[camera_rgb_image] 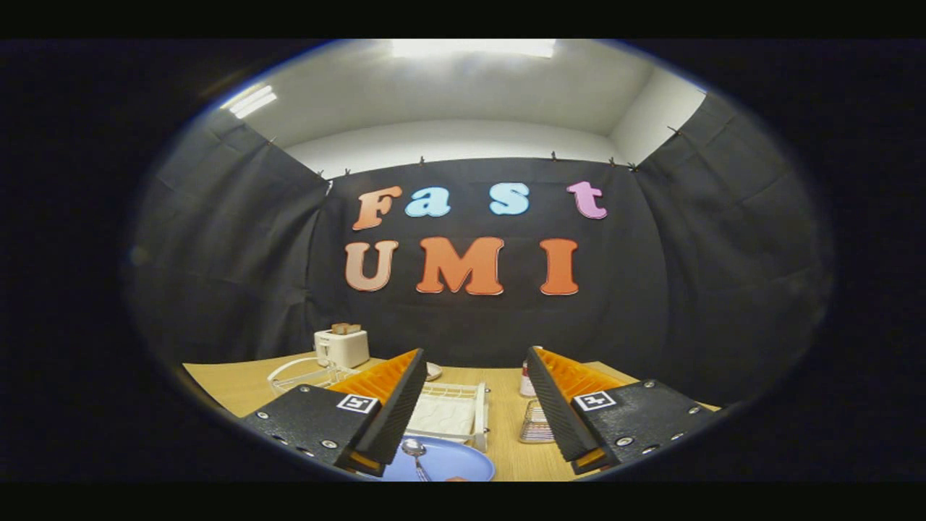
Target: Take the plate from the dish rack, then take the spoon from the basket and place it into the plate.
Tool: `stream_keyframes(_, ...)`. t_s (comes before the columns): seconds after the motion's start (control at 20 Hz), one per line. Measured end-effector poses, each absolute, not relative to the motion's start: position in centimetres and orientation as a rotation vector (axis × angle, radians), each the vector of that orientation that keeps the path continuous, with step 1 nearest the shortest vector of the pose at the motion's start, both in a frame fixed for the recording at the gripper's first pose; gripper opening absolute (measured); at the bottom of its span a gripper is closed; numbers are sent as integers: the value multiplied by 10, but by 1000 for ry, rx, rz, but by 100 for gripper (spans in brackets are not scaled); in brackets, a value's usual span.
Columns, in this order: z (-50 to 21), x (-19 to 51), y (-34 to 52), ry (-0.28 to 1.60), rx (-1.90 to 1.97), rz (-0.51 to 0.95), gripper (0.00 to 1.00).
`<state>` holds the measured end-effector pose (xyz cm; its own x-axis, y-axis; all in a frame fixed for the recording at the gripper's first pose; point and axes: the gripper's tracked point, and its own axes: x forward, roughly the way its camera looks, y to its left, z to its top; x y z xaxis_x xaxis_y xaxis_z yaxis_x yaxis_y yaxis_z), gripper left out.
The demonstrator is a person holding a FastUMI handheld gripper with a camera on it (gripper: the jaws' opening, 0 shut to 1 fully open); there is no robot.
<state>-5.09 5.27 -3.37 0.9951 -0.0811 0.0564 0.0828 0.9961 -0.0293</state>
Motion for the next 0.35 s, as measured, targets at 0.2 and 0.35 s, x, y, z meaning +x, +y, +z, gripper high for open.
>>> stream_keyframes(0.2,-35,-49,45,-53,-29,-113,83)
stream_keyframes(0.35,-32,-48,42,-70,-30,-122,83)
